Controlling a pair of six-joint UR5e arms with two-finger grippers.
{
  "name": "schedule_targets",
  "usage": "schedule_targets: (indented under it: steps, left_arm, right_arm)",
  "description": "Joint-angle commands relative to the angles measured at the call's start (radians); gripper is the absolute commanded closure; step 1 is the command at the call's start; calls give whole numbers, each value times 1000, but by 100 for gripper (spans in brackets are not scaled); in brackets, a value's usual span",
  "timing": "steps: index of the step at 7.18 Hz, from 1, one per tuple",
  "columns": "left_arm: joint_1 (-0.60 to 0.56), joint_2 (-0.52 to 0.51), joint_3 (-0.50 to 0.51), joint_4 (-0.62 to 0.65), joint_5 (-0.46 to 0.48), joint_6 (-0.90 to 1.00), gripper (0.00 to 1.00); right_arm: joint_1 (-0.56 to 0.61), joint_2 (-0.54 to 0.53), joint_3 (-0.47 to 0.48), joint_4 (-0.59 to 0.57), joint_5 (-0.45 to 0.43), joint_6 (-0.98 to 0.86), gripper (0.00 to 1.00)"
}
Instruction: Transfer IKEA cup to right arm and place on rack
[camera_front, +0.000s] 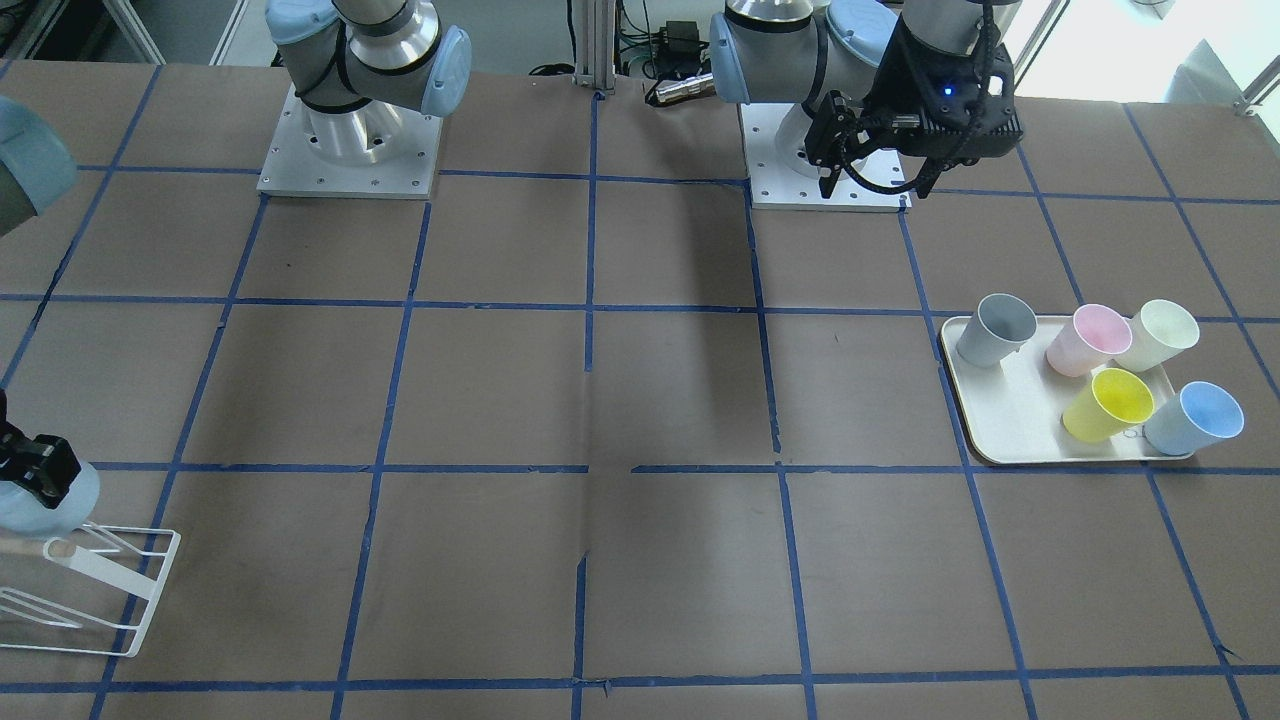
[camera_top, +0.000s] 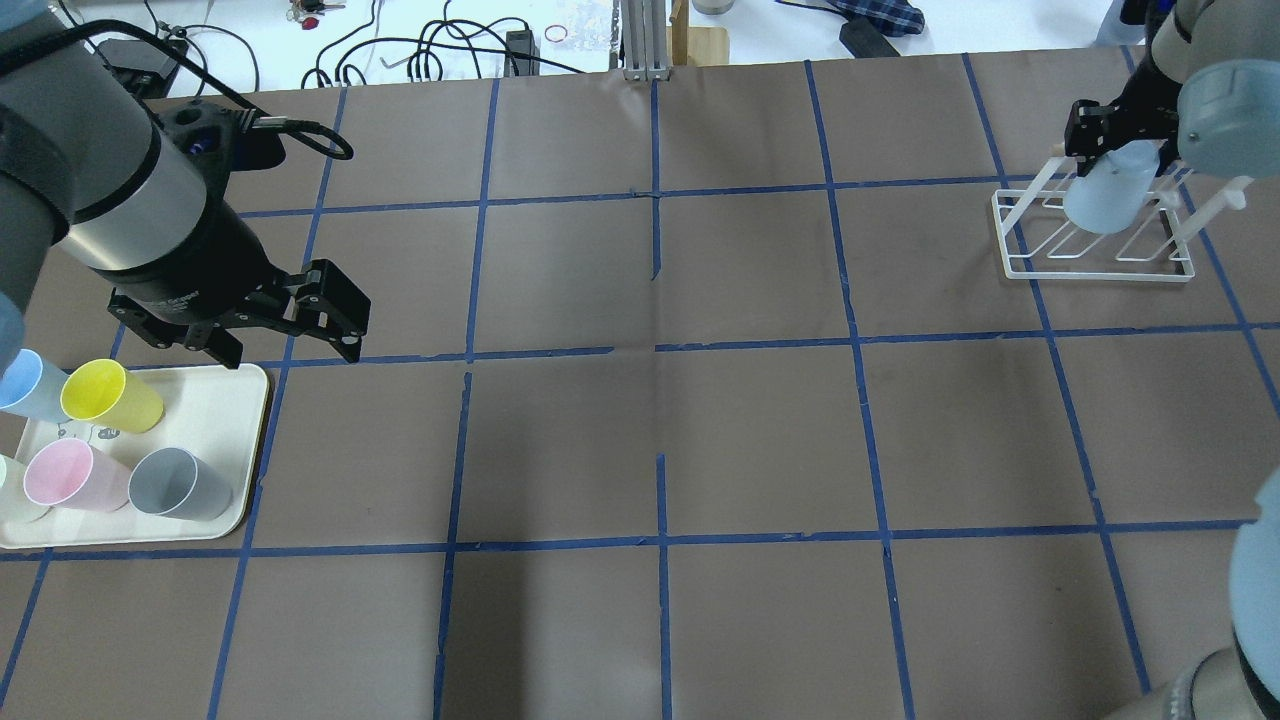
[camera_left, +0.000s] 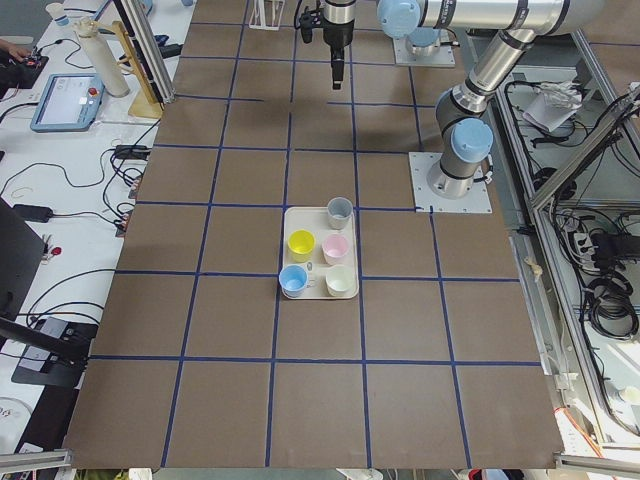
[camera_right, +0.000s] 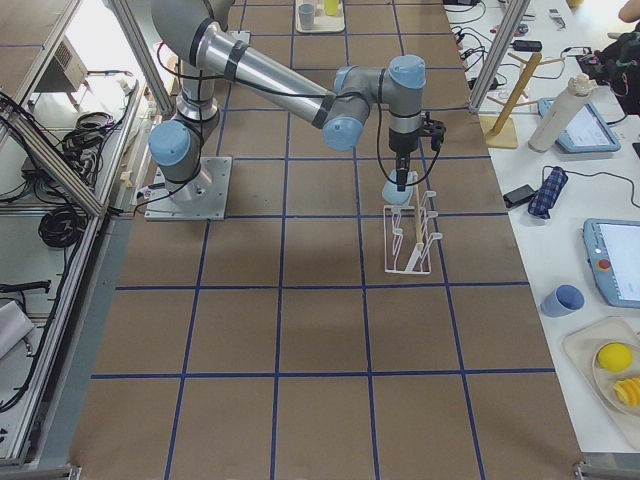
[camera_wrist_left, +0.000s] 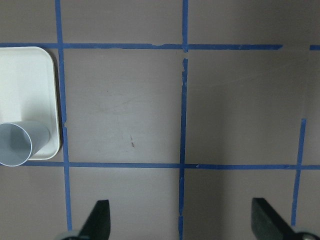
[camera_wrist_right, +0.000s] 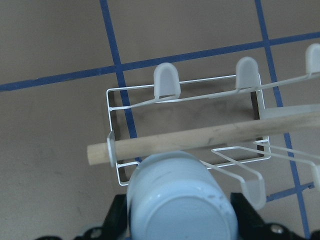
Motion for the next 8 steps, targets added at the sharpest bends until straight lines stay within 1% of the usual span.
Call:
schedule_targets:
  steps: [1, 3, 4, 5, 6, 7, 8]
  left_arm:
    - [0, -2, -16, 6, 3, 0, 0]
    - [0, 2, -22, 15, 0, 0, 0]
    - [0, 2, -22, 18, -2, 3, 0]
    - [0, 4, -24, 16, -3, 2, 0]
    - [0, 5, -24, 15, 0, 3, 0]
    - [0, 2, -24, 18, 0, 2, 0]
    - [2, 4, -22, 16, 0, 0, 0]
  right_arm:
    - [1, 11, -7, -5, 0, -2, 0]
    - [16, -9, -8, 6, 3, 1, 0]
    - [33, -32, -8, 24, 62, 6, 0]
    - [59, -81, -13, 133, 87, 8, 0]
    - [102, -120, -37, 230, 89, 11, 0]
    - [170, -148, -71, 348, 89, 14, 0]
    - [239, -182, -100, 431, 87, 40, 0]
